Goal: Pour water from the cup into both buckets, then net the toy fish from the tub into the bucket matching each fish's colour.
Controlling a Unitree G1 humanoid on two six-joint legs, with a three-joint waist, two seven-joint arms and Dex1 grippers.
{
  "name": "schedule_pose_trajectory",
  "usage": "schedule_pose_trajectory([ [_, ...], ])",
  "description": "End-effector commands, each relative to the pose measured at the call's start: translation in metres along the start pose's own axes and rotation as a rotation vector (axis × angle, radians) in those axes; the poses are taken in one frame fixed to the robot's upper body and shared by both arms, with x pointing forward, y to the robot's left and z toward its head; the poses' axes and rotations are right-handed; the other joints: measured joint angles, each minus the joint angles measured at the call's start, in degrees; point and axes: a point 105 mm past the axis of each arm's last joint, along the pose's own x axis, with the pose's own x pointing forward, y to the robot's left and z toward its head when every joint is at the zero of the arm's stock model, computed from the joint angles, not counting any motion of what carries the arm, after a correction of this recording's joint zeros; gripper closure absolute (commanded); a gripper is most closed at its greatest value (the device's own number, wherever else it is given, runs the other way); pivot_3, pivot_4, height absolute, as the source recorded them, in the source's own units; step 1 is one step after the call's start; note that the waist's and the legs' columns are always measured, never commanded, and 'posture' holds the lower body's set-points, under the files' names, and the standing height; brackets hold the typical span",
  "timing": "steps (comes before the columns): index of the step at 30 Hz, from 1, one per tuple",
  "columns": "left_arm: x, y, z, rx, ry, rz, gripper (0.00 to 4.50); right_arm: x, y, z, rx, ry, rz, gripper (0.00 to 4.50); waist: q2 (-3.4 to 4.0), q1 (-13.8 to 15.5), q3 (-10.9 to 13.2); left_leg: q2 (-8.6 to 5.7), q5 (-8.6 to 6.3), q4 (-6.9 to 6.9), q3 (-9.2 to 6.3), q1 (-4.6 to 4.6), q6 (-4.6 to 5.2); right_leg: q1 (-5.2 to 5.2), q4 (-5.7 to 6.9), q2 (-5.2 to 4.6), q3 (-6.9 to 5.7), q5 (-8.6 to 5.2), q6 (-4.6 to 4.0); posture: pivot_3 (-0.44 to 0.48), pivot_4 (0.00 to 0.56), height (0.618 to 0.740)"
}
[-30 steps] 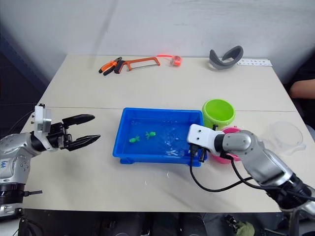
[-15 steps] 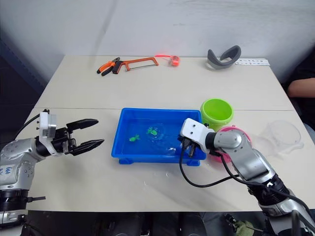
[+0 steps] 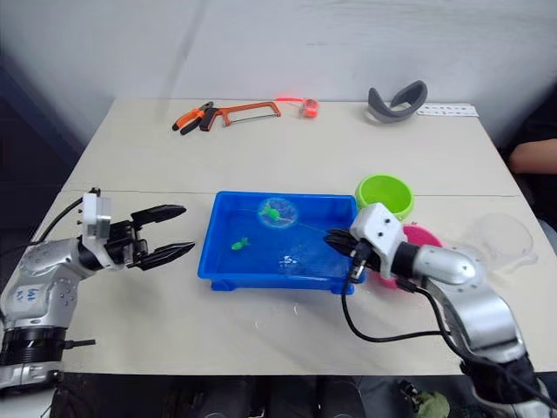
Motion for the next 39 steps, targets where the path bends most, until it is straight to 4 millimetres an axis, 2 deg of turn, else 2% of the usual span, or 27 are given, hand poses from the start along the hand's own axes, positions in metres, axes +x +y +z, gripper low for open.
schedule_pose_trajectory([
  [1, 0.015, -0.002, 0.013, 0.039, -0.043, -0.034, 0.05, -0.015, 0.002, 0.021, -0.066, -0.043, -0.028, 4.50, 0.00, 0.0, 0.0, 0.00, 0.00, 0.00, 0.01, 0.01, 0.00, 0.01, 0.01, 0.00, 0.01, 0.00, 0.00, 0.000, 0.150, 0.740],
  [9, 0.050, -0.009, 0.018, 0.003, -0.093, -0.119, 0.05, -0.045, -0.001, 0.023, -0.117, 0.039, -0.115, 4.50, -0.02, 0.6, 0.0, -0.01, 0.01, 0.00, 0.02, 0.04, 0.00, 0.04, 0.02, 0.02, 0.03, 0.00, 0.00, 0.000, 0.150, 0.740],
  [13, 0.065, -0.011, 0.024, -0.011, -0.118, -0.149, 0.05, -0.062, -0.008, 0.031, -0.148, 0.056, -0.169, 4.50, -0.02, 1.0, 0.0, 0.00, 0.01, 0.00, 0.04, 0.04, 0.00, 0.04, 0.02, 0.05, 0.04, 0.00, 0.00, 0.000, 0.150, 0.740],
  [20, 0.096, -0.008, 0.043, -0.038, -0.174, -0.149, 0.05, -0.097, -0.039, 0.032, -0.220, 0.136, -0.326, 4.50, -0.05, 1.3, 0.0, -0.07, 0.03, 0.02, 0.02, 0.03, 0.06, 0.10, -0.04, 0.08, 0.02, 0.03, 0.06, 0.000, 0.150, 0.740],
  [24, 0.105, -0.012, 0.050, -0.033, -0.173, -0.176, 0.05, -0.110, -0.071, 0.019, -0.376, 0.287, -0.428, 4.50, -0.05, 1.0, 0.0, -0.07, 0.04, 0.01, 0.05, 0.05, 0.06, 0.10, -0.05, 0.22, 0.05, 0.04, 0.07, 0.000, 0.150, 0.740],
  [28, 0.107, -0.014, 0.050, -0.034, -0.168, -0.184, 0.05, -0.114, -0.092, 0.010, -0.473, 0.356, -0.486, 4.50, -0.05, 0.9, 0.0, -0.01, 0.07, -0.01, 0.12, 0.08, 0.01, 0.08, -0.03, 0.35, 0.10, 0.04, 0.07, 0.000, 0.150, 0.740],
  [35, 0.109, -0.018, 0.049, -0.036, -0.168, -0.186, 0.05, -0.102, -0.103, -0.005, -0.763, 0.494, -0.404, 4.50, -0.04, 1.0, 0.0, -0.02, 0.08, 0.01, 0.13, 0.10, -0.01, 0.08, -0.03, 0.35, 0.13, 0.03, 0.07, 0.000, 0.150, 0.740],
  [39, 0.109, -0.019, 0.049, -0.037, -0.173, -0.182, 0.05, -0.105, -0.114, -0.013, -0.962, 0.595, -0.394, 4.50, -0.03, 1.2, 0.0, -0.02, 0.08, 0.00, 0.11, 0.09, -0.01, 0.09, -0.06, 0.33, 0.12, 0.03, 0.08, 0.000, 0.150, 0.740],
])
